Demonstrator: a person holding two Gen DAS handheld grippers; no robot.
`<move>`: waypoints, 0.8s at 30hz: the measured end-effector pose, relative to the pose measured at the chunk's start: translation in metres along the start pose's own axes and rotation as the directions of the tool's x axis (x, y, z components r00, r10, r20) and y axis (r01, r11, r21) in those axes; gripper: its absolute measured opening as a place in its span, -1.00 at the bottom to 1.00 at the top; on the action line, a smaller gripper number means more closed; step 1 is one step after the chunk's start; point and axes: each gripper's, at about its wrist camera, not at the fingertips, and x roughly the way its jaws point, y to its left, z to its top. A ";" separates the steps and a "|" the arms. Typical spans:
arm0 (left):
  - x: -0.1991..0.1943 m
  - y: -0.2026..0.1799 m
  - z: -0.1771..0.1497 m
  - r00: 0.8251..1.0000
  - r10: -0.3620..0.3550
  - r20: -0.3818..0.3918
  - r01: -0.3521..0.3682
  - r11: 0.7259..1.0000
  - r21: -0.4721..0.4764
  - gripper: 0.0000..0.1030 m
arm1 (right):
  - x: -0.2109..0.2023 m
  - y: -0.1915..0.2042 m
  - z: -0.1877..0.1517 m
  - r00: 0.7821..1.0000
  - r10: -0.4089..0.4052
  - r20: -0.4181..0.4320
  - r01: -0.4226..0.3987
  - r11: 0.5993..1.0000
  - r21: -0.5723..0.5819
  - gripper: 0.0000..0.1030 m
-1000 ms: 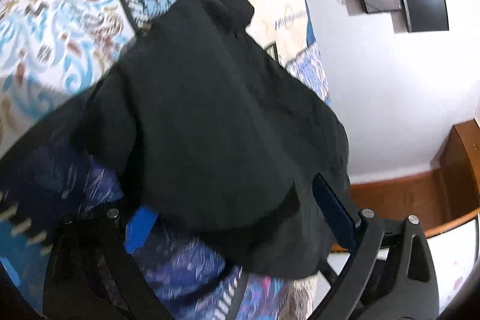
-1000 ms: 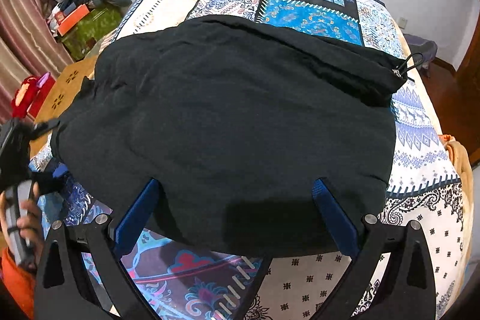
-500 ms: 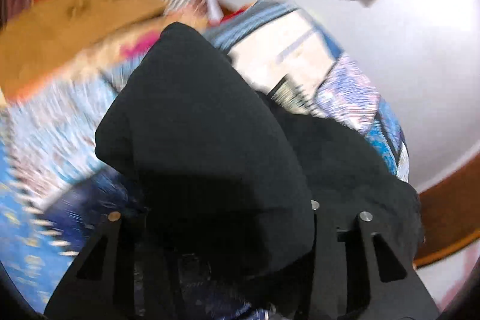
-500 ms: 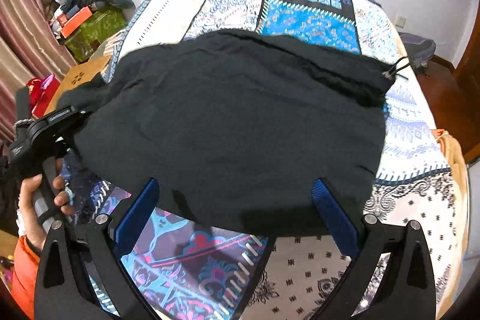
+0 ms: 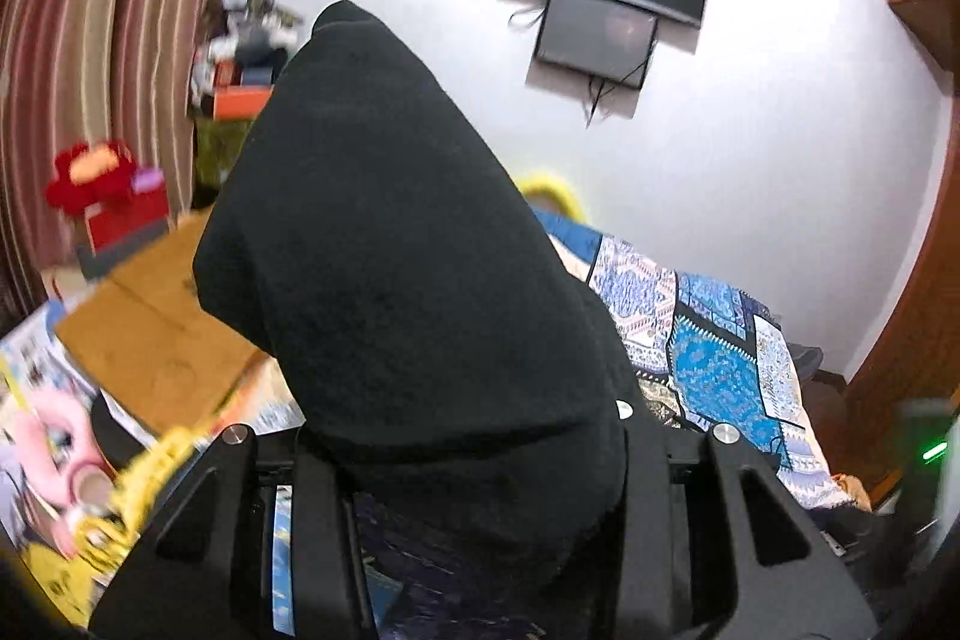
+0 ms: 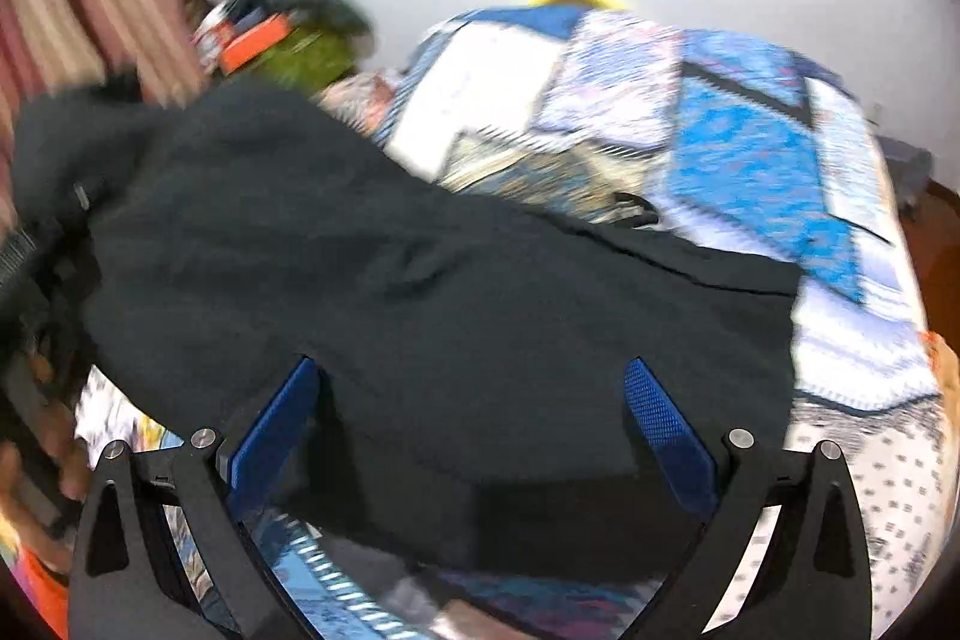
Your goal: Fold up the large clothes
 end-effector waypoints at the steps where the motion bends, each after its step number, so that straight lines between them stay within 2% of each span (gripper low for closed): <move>1: -0.003 -0.003 -0.001 1.000 0.005 0.007 -0.005 1.000 0.025 -0.22 | 0.009 0.007 -0.004 1.000 0.018 -0.020 -0.018 1.000 -0.012 0.97; 3: -0.006 -0.010 -0.004 1.000 0.008 0.008 -0.009 0.996 0.089 -0.23 | 0.035 0.017 -0.012 0.994 0.075 -0.083 -0.075 0.997 -0.003 0.97; 5: 0.001 -0.017 -0.011 0.999 -0.010 -0.033 0.014 0.992 0.127 -0.23 | 0.065 0.023 -0.022 0.974 0.145 -0.175 -0.141 0.989 0.037 1.00; 7: 0.007 -0.021 -0.019 0.997 -0.031 -0.076 0.041 0.990 0.138 -0.25 | 0.078 0.028 -0.026 0.970 0.128 -0.207 -0.128 0.992 0.011 1.00; 10: 0.007 -0.031 -0.022 0.993 -0.070 -0.097 0.085 0.984 0.154 -0.26 | 0.068 0.026 -0.025 0.969 0.135 -0.205 -0.145 0.989 -0.033 0.94; 12: 0.004 -0.043 -0.022 0.989 -0.108 -0.104 0.124 0.977 0.171 -0.26 | 0.050 0.008 -0.024 0.972 0.148 -0.180 -0.149 0.989 0.011 0.94; 15: -0.002 -0.070 -0.028 0.979 -0.163 -0.124 0.186 0.961 0.204 -0.26 | 0.014 -0.028 -0.026 0.991 0.077 -0.107 -0.069 0.995 0.074 0.95; 18: -0.006 -0.102 -0.044 0.963 -0.212 -0.166 0.250 0.933 0.258 -0.26 | -0.024 -0.069 -0.032 0.999 -0.022 -0.046 0.029 0.990 0.140 0.96; 20: -0.006 -0.124 -0.061 0.947 -0.232 -0.220 0.293 0.907 0.302 -0.26 | -0.047 -0.091 -0.039 0.996 -0.082 -0.018 0.084 0.979 0.185 0.97; 22: -0.005 -0.145 -0.082 0.924 -0.253 -0.288 0.344 0.879 0.331 -0.26 | -0.068 -0.112 -0.048 0.992 -0.128 0.002 0.124 0.967 0.223 0.97; 24: 0.002 -0.160 -0.107 0.886 -0.247 -0.391 0.394 0.846 0.358 -0.23 | -0.079 -0.124 -0.052 0.987 -0.160 0.006 0.154 0.957 0.247 0.97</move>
